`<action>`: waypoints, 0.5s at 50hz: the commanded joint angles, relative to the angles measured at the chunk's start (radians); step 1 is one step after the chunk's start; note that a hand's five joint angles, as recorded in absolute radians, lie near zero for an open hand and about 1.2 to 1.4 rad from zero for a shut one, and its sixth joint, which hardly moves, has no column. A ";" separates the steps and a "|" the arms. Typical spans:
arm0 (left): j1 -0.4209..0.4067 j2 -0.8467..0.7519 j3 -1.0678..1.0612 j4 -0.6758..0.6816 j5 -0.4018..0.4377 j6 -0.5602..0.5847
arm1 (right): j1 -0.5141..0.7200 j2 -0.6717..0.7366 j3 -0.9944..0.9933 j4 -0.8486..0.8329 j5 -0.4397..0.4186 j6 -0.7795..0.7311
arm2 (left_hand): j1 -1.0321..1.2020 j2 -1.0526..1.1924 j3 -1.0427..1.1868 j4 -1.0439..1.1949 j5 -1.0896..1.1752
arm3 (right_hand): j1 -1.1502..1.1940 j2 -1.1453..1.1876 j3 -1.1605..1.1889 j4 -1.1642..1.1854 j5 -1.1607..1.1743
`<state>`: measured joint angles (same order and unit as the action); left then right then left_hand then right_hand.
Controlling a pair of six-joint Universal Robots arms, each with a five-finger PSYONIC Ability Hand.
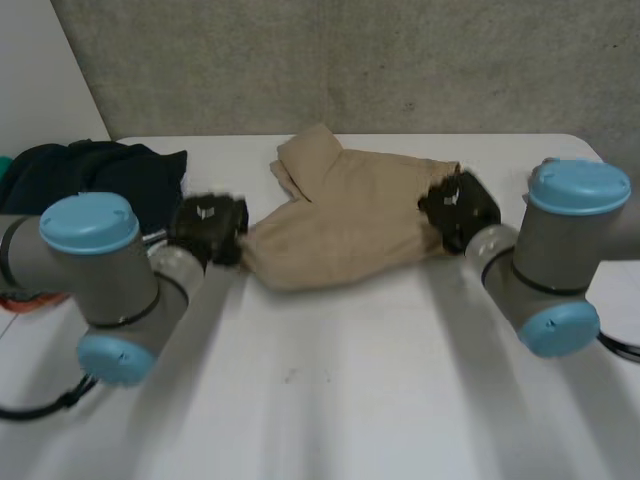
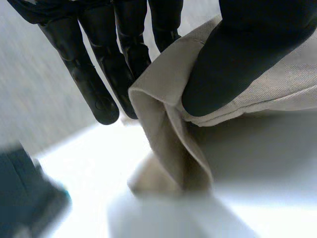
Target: Fold the laundry.
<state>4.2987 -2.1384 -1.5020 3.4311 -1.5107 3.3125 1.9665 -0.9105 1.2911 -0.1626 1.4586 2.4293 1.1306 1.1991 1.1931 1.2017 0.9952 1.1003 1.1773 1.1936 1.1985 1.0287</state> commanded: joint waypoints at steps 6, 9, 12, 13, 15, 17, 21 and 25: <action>-0.010 0.294 -0.205 -0.394 0.000 0.005 | -0.001 -0.238 0.270 0.288 0.000 -0.171 | 0.266 0.197 0.203 0.195 0.227 | 0.296 0.219 0.203 0.198 0.193; -0.033 0.362 -0.253 -0.496 0.004 0.007 | -0.005 -0.309 0.352 0.383 0.006 -0.254 | 0.266 0.197 0.203 0.195 0.227 | 0.296 0.219 0.203 0.198 0.193; -0.059 0.382 -0.273 -0.582 0.004 0.028 | -0.006 -0.372 0.428 0.463 0.008 -0.331 | 0.266 0.197 0.203 0.195 0.227 | 0.296 0.219 0.203 0.198 0.193; -0.080 0.387 -0.279 -0.639 0.004 0.059 | -0.008 -0.384 0.447 0.480 0.008 -0.348 | 0.266 0.197 0.203 0.195 0.227 | 0.296 0.219 0.203 0.198 0.193; -0.105 0.388 -0.280 -0.683 0.003 0.097 | -0.018 -0.416 0.490 0.518 0.008 -0.387 | 0.266 0.197 0.203 0.195 0.227 | 0.296 0.219 0.203 0.198 0.193; -0.137 0.391 -0.279 -0.728 0.000 0.148 | -0.023 -0.432 0.508 0.535 0.002 -0.397 | 0.266 0.197 0.203 0.195 0.227 | 0.296 0.219 0.203 0.198 0.193; -0.143 0.394 -0.247 -0.693 0.000 0.193 | -0.028 -0.441 0.521 0.534 -0.007 -0.400 | 0.266 0.197 0.203 0.195 0.227 | 0.296 0.219 0.203 0.198 0.193; -0.135 0.390 -0.198 -0.578 0.003 0.199 | -0.047 -0.441 0.514 0.512 -0.009 -0.398 | -0.716 -0.784 -0.778 -0.787 -0.755 | 0.296 0.219 0.203 0.198 0.193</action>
<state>4.1611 -1.7403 -1.7628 2.7259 -1.5094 3.4801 1.9398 -1.3527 1.8110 0.3753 1.4558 2.0252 1.0339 1.0724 1.0706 1.0729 0.8898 1.1003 1.1773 1.1936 1.1985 1.0288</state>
